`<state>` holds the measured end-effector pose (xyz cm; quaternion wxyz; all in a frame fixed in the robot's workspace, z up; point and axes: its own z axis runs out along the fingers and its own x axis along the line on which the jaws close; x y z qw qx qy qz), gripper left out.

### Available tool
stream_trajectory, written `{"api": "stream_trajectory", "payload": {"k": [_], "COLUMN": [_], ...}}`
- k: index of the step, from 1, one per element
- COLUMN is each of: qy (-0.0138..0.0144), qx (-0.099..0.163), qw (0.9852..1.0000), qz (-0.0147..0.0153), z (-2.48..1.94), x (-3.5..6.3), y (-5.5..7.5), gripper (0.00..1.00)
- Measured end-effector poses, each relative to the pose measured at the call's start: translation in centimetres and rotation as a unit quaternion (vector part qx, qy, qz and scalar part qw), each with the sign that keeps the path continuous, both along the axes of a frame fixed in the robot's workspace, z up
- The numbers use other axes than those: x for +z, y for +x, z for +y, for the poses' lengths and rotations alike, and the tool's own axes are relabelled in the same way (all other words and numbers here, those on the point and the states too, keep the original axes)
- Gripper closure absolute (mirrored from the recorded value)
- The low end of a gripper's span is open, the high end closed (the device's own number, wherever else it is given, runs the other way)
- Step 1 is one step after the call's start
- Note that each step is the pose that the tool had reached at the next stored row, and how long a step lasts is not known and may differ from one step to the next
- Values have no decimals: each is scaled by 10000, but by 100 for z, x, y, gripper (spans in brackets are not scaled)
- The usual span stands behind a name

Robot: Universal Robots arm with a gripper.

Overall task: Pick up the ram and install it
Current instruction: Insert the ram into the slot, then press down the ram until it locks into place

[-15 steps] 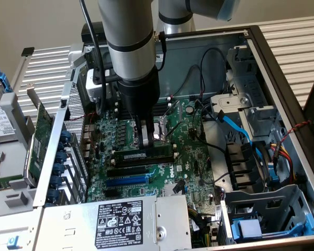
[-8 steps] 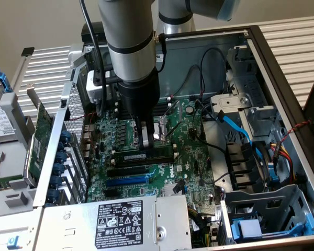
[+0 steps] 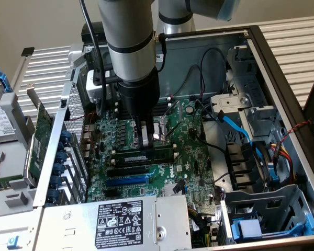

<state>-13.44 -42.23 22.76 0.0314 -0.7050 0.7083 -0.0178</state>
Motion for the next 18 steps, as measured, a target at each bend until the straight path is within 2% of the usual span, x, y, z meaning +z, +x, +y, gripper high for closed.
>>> {"api": "stream_trajectory", "payload": {"k": [11,18], "qy": [1,1], "qx": [0,0], "qw": [10000,10000], "qz": [26,53], "z": [-1,-1], "x": [147,168], "y": [-12,-13], "gripper": [78,78]}}
